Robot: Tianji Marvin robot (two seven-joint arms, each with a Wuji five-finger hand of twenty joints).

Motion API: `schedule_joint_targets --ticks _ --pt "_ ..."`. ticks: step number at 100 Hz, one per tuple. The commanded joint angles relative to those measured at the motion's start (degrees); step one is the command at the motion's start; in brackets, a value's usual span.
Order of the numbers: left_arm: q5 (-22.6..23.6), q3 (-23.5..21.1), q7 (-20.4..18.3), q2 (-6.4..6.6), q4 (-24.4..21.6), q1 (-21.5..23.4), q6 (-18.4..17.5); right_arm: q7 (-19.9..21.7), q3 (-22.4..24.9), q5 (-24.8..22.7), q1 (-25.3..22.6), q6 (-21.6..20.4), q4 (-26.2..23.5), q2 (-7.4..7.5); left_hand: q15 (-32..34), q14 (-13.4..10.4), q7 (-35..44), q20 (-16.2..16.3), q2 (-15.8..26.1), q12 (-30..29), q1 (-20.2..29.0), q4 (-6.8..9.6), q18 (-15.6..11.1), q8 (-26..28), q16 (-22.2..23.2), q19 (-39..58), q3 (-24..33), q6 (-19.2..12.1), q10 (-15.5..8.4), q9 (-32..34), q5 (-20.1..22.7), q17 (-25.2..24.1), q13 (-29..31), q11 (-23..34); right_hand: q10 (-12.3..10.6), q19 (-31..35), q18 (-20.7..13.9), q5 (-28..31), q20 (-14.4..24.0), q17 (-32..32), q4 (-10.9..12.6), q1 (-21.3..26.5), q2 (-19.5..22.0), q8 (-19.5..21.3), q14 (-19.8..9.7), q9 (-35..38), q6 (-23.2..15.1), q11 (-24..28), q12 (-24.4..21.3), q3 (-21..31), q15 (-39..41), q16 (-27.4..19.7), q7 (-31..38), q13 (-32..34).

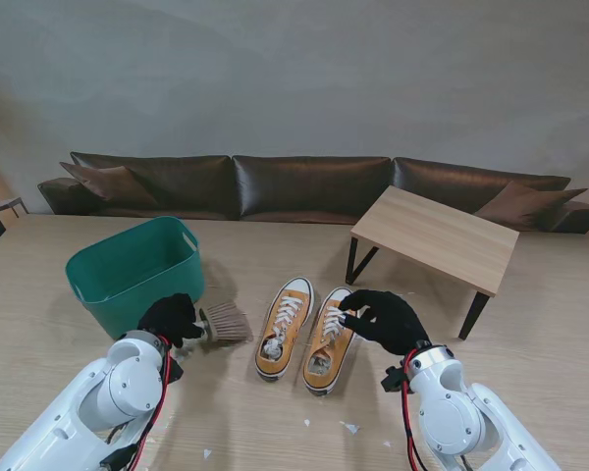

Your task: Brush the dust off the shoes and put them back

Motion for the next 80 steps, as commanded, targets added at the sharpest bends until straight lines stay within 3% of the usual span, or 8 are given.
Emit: schedule_joint_targets --ticks 1,44,80 --pt "-0.76 -0.65 -0.71 -0.3 -1.31 0.19 -0.36 0.93 -0.25 0.07 -0.18 0.13 -0.05 -0.06 -0.14 -1.25 9.22 -0.18 2.51 -0.33 8.4 2.28 -2.38 5.08 0.61 -0.06 9.1 -4.33 0.43 1.92 4.39 0.44 4.32 -0.04 0.97 0.6 1.16 -0.99 -0.51 -14.51 1.09 -2.2 1.84 -1.26 0.51 -0.1 0.25 0.77 -0.94 0.37 0.7 0.61 0.73 0.02" --pt "-7.81 -2.14 -0.62 -1.09 -5.23 -0.63 -2.56 1.07 -0.45 0.14 -0.02 0.4 0.07 -0.06 0.16 -0.64 8.58 0.23 2.22 -0.49 8.33 2.27 -1.54 5.28 0.71 -0.21 9.42 -4.11 0.76 2.2 4.73 0.7 4.27 -0.17 1.06 0.74 1.2 -0.87 -0.58 -14.41 1.09 -2.29 1.87 -1.35 0.5 0.0 0.33 0.93 -0.96 0.38 0.83 0.6 0.87 0.18" --pt "-15.23 5.16 -1.12 -2.23 -2.39 -6.92 -3.99 0.0 0.43 0.18 0.47 1.43 0.4 -0.35 0.37 -0.5 8.09 0.57 2.19 -0.76 8.27 2.26 -0.8 5.37 0.81 -0.1 9.57 -3.88 0.89 2.41 4.99 0.77 4.28 -0.38 1.2 0.83 1.26 -0.63 -0.7 -14.37 1.1 -2.21 1.93 -1.43 0.54 0.15 0.46 1.0 -0.97 0.53 0.92 0.6 0.99 0.38"
